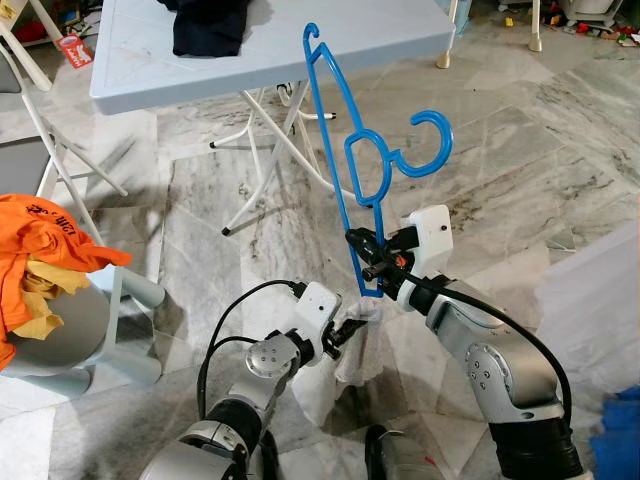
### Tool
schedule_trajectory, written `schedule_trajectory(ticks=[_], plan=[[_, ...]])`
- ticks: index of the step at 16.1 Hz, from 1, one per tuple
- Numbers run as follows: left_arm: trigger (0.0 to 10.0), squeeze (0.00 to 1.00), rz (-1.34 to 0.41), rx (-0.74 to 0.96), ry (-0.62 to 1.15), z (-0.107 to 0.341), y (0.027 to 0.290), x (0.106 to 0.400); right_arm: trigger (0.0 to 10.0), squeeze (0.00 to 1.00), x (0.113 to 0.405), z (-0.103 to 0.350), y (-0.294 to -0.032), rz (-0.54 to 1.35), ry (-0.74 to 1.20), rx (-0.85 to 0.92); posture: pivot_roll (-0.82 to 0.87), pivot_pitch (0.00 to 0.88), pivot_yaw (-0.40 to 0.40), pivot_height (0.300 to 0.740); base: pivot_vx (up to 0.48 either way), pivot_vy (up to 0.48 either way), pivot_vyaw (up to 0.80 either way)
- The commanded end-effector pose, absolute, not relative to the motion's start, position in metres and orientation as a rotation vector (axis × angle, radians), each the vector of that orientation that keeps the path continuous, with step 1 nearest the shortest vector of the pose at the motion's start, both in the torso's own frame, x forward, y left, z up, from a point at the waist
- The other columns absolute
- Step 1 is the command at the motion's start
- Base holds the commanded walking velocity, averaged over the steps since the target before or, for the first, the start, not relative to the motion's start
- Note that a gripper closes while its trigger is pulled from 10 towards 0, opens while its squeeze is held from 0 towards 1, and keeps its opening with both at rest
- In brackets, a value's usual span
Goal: Hang hanger
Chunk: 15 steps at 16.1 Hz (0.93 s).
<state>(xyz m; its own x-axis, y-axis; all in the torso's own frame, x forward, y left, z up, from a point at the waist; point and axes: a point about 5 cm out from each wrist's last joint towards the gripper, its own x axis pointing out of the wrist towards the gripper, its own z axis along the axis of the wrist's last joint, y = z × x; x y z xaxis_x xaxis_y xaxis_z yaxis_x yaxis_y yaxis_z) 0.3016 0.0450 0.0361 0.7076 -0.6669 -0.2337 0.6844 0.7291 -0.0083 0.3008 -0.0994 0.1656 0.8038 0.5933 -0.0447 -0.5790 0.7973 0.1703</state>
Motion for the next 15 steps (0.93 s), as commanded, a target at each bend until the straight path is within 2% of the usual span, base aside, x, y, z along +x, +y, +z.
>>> schedule_trajectory(ticks=[1,10,12,15], plan=[[0.0,0.0,-0.743,0.065,0.258,0.028,0.048,0.297,10.0,0.0,0.298,0.179,-0.095,0.656,0.045,0.141,-0.21,0.224,0.025,0.74,0.0,0.0,0.0],[0.0,0.0,-0.751,0.007,0.174,0.044,0.046,0.305,10.0,0.0,0.301,0.175,-0.093,0.645,0.052,0.126,-0.19,0.222,0.032,0.74,0.0,0.0,0.0],[0.0,0.0,-0.773,-0.042,0.116,0.053,0.045,0.307,10.0,0.0,0.312,0.177,-0.102,0.493,-0.018,0.07,-0.18,0.221,0.035,0.74,0.0,0.0,0.0],[0.0,0.0,-0.812,-0.091,0.075,0.061,0.041,0.307,10.0,0.0,0.319,0.173,-0.109,0.363,-0.05,0.19,-0.17,0.224,0.035,0.74,0.0,0.0,0.0]])
